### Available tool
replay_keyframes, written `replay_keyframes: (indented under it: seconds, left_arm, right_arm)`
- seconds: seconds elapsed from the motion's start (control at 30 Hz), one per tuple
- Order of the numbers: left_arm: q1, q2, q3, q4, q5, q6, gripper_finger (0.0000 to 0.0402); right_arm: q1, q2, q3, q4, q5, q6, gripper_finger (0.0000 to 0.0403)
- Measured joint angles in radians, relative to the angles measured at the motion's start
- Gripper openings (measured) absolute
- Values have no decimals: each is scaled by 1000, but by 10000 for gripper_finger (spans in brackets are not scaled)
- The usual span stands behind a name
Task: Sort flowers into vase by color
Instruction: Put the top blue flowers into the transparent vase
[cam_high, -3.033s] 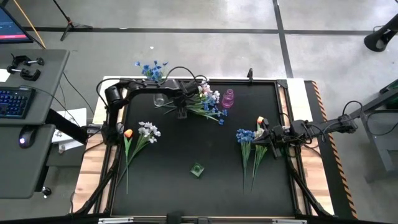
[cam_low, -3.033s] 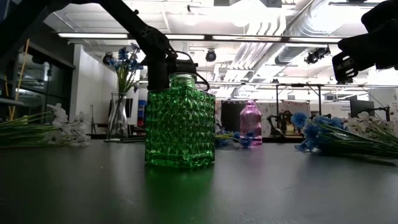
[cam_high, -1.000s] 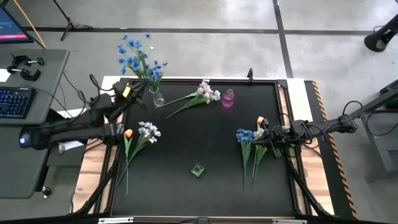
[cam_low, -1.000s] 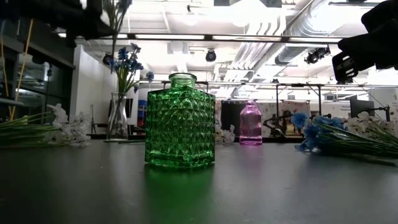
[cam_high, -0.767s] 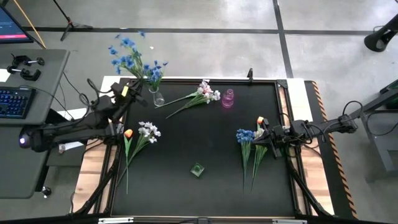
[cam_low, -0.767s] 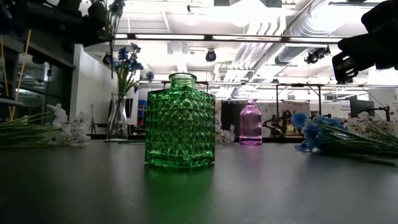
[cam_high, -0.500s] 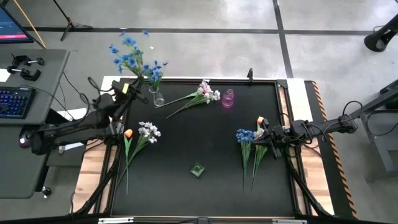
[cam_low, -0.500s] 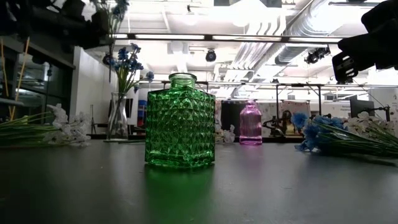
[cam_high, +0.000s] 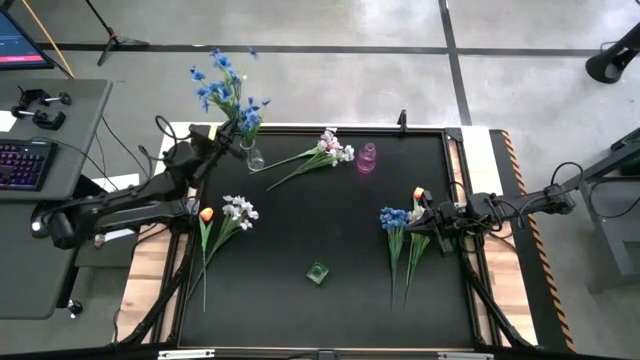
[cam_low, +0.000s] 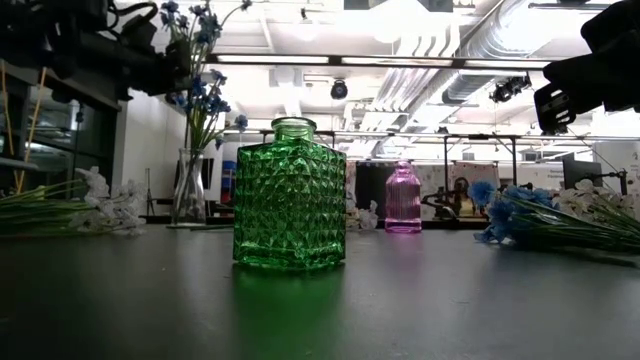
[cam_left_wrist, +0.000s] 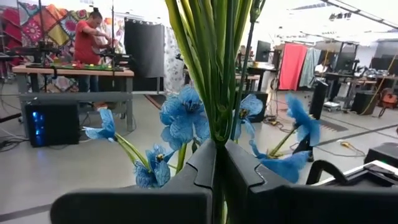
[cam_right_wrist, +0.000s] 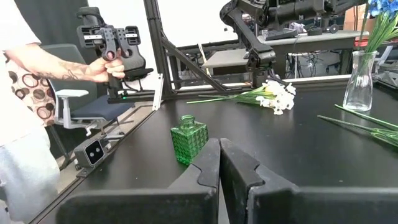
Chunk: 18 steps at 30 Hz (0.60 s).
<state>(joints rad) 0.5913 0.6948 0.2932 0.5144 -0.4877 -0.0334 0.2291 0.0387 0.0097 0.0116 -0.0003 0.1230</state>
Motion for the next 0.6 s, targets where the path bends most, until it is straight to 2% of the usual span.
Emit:
replay_keyframes:
  seconds: [0.27,0.6]
  left_arm:
    - [22,55,0,6,43,-22,0]
    - [21,40,0,-46,61,-60,7]
  right_arm:
    - [0,0,0,0,0,0,0]
    - [0,0,0,0,0,0,0]
